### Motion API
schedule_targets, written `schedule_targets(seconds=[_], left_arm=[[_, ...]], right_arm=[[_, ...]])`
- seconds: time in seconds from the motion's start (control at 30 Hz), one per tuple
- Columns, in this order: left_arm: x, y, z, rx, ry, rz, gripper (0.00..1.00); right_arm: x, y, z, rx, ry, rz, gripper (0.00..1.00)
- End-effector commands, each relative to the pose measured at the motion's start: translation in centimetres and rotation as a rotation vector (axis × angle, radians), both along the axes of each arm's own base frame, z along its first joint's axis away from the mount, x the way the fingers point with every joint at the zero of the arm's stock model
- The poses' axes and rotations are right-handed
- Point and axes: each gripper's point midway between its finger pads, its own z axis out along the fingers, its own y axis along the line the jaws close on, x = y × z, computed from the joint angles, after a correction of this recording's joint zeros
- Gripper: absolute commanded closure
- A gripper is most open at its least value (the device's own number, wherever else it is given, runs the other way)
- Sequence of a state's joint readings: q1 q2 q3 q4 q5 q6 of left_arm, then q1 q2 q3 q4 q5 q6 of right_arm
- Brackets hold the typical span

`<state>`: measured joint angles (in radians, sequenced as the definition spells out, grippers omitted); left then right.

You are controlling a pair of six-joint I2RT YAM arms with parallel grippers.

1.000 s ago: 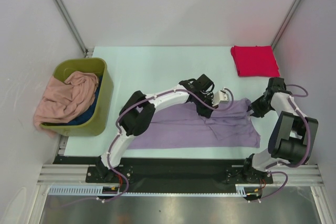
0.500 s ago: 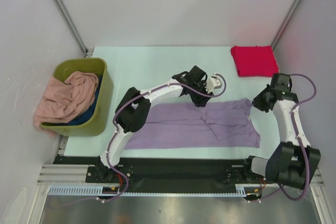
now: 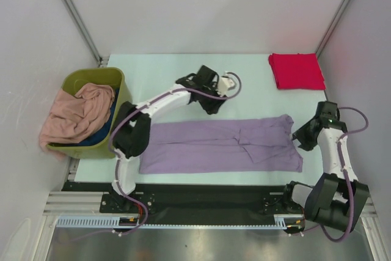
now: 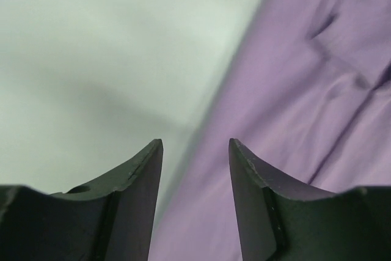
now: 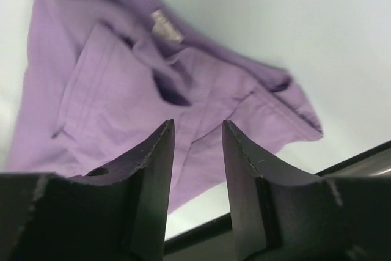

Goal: Fold and stack the t-shirts
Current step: Fold the tshirt

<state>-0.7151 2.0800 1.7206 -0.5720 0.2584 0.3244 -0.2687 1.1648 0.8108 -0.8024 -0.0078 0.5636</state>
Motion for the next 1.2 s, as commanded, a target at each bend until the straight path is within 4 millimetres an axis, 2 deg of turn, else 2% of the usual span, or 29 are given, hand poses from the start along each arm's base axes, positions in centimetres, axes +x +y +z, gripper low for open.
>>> schedule_targets(seconds=[0.0, 0.03, 0.07, 0.1, 0.13, 0.17, 0.2, 0.27, 0.3, 0.37, 0.4, 0.5, 0.6, 0.67, 0.7, 0.8, 0.87, 0.97, 1.07, 1.17], left_arm=[[2.2, 7.9, 2.4, 0.072, -0.042, 0.182, 0.47], [2.0, 9.5, 2.8, 0.086, -0.041, 0.211, 0.47], [2.0, 10.8, 2.6, 0.1, -0.039, 0.234, 0.47], [1.2, 12.6, 1.2, 0.132, -0.012, 0.259, 0.47], [1.8, 14.6, 1.0, 0.132, -0.01, 0.307, 0.45], [1.7, 15.9, 1.9, 0.12, -0.03, 0.332, 0.45], [1.5, 18.2, 0.8, 0.144, -0.007, 0.378, 0.44], [1.7, 20.6, 1.3, 0.159, -0.044, 0.413, 0.39], [1.4, 22.6, 0.2, 0.187, -0.028, 0.451, 0.38], [1.4, 24.1, -0.6, 0.198, -0.027, 0.473, 0.38], [1.1, 25.3, -1.9, 0.222, -0.002, 0.49, 0.38], [1.1, 26.6, -3.7, 0.26, 0.016, 0.502, 0.4], [0.4, 28.0, -5.0, 0.279, 0.047, 0.516, 0.42], [0.3, 28.6, -5.5, 0.302, 0.038, 0.511, 0.44], [-0.2, 28.7, -6.1, 0.312, 0.051, 0.505, 0.45], [-1.2, 29.0, -7.5, 0.336, 0.092, 0.496, 0.5], [-1.5, 29.2, -8.3, 0.349, 0.112, 0.506, 0.51], [-1.8, 29.4, -9.1, 0.361, 0.125, 0.505, 0.52], [-1.5, 29.8, -9.3, 0.363, 0.135, 0.52, 0.51], [-1.3, 30.0, -9.2, 0.356, 0.148, 0.525, 0.52]], right_arm=[[-0.7, -2.7, 0.8, -0.029, -0.052, -0.144, 0.57], [1.3, -3.2, 1.8, -0.022, -0.145, -0.137, 0.58], [2.9, -2.4, 2.7, 0.035, -0.218, -0.094, 0.58], [4.2, -2.5, 2.7, 0.04, -0.243, -0.051, 0.56], [6.6, -2.8, 4.4, 0.027, -0.325, -0.006, 0.52], [7.5, -2.4, 4.4, 0.054, -0.327, 0.039, 0.51], [8.3, -2.6, 3.3, 0.065, -0.28, 0.071, 0.51], [9.9, -1.8, 3.2, 0.084, -0.268, 0.145, 0.5], [10.2, -1.5, 1.6, 0.097, -0.222, 0.174, 0.49], [11.4, -0.2, 1.0, 0.07, -0.199, 0.229, 0.48], [11.7, 0.1, 0.5, 0.057, -0.184, 0.239, 0.49], [13.0, 0.3, -0.8, 0.021, -0.179, 0.235, 0.5], [13.5, -0.9, -2.1, -0.014, -0.13, 0.19, 0.55], [13.4, -1.5, -2.9, -0.034, -0.101, 0.174, 0.67], [13.4, -1.7, -3.0, -0.045, -0.094, 0.164, 0.8], [13.1, -2.9, -2.9, -0.076, -0.085, 0.121, 0.91], [13.1, -3.6, -3.1, -0.066, -0.094, 0.101, 0.91], [12.9, -3.9, -4.4, -0.033, -0.06, 0.09, 0.92], [12.5, -4.1, -5.5, -0.013, -0.035, 0.058, 0.91], [12.5, -4.1, -5.5, -0.002, -0.038, 0.052, 0.89]])
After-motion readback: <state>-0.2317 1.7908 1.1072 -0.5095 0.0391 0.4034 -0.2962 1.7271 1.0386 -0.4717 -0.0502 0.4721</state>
